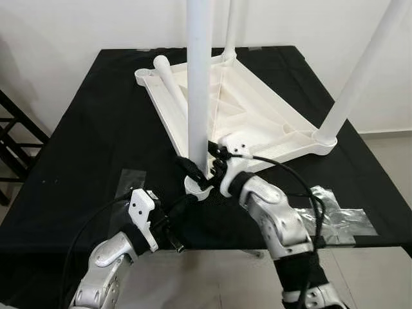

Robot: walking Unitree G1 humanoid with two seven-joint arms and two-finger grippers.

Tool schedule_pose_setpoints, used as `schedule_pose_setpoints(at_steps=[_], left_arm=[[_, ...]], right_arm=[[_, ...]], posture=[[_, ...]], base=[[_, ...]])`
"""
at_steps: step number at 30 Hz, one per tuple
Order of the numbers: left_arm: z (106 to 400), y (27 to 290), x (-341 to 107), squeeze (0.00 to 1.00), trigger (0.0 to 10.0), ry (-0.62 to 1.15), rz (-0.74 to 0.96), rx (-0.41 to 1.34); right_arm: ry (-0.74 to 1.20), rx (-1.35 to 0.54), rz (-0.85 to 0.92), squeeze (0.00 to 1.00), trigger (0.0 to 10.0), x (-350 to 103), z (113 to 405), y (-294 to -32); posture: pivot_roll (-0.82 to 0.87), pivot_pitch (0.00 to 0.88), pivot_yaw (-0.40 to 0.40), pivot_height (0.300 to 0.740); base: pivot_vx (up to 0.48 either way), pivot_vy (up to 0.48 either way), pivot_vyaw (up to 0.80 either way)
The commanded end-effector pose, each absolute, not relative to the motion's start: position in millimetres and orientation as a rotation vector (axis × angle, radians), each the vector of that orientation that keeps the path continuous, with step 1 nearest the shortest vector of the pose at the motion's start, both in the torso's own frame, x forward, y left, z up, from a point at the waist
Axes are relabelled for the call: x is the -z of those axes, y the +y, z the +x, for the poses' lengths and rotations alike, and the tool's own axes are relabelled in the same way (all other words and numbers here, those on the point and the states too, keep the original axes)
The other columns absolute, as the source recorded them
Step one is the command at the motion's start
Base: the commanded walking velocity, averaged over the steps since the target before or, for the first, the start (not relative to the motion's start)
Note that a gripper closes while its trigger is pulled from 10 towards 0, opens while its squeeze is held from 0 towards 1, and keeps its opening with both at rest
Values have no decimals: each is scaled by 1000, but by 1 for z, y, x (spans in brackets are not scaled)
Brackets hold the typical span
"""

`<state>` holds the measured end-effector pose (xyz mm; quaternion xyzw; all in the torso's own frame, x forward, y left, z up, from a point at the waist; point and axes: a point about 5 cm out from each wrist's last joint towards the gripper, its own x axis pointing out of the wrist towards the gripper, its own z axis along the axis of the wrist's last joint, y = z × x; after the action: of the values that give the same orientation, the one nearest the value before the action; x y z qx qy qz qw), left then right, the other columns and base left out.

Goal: Building children table

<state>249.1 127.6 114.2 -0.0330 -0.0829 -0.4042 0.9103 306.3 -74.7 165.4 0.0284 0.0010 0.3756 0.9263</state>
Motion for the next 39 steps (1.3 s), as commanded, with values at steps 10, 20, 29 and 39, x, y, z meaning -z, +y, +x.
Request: schedule_pose_setpoints(at_steps=[10,20,29,39], left_arm=[[247,132,-111,0,10000,-143,-58,836],[245,133,-111,0,10000,-143,-56,831],[245,135,-112,0,10000,-144,-57,829],[244,135,-114,0,10000,-144,-61,831]], right_arm=[[-5,-994,7,0,10000,-164,269,-90],[37,-944,-30,0,10000,-161,265,-117],[100,-652,44,0,10000,-142,262,-152],[153,-567,24,0,10000,-128,241,-183]], posture=[[45,133,12,740],[41,144,5,740],[34,155,9,740],[30,162,12,740]], base=[[0,0,0],[0,0,0],[0,0,0],[0,0,0]])
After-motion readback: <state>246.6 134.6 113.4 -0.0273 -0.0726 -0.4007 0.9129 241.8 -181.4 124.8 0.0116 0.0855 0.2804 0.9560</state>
